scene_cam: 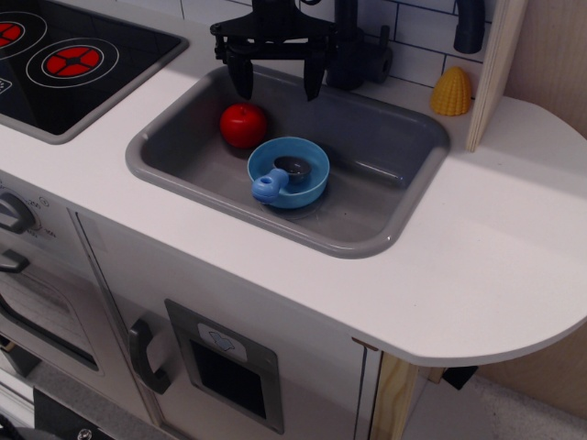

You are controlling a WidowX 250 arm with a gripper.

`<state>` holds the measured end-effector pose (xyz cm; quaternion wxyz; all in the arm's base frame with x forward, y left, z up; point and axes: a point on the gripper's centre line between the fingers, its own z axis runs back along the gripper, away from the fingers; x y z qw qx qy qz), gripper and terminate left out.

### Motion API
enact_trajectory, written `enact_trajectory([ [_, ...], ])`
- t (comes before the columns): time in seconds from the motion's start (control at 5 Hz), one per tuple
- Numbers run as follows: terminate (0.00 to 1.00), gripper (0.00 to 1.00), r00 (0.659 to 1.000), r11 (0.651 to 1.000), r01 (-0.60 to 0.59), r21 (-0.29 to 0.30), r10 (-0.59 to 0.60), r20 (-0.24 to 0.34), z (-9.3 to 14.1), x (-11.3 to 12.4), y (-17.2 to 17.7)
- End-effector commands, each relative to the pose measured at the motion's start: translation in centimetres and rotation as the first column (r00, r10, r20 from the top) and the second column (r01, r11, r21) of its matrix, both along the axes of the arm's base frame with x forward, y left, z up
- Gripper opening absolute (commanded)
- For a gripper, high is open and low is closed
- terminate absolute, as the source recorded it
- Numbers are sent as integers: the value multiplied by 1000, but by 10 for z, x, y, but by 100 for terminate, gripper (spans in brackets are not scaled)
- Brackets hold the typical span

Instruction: Take spoon out of bowl sink

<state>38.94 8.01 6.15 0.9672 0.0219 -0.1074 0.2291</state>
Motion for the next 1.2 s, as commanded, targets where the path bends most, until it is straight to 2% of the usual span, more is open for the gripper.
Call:
enact_trajectory([
  [0.0, 0, 100, 1000, 1000, 0, 0, 0, 0, 0, 0, 0],
  [0.2, 0, 100, 986, 986, 154, -58, -157, -52, 10, -13, 1],
  [0.4, 0, 100, 957, 958, 277, -69, -282, -74, 12, -26, -1],
  [0.6, 0, 100, 924, 930, 361, -70, -367, -112, 7, -38, -1],
  [0.8, 0, 100, 907, 913, 406, -38, -408, -105, -4, -52, -6],
  [1.0, 0, 100, 892, 901, 433, -25, -432, -130, -13, -59, -12],
])
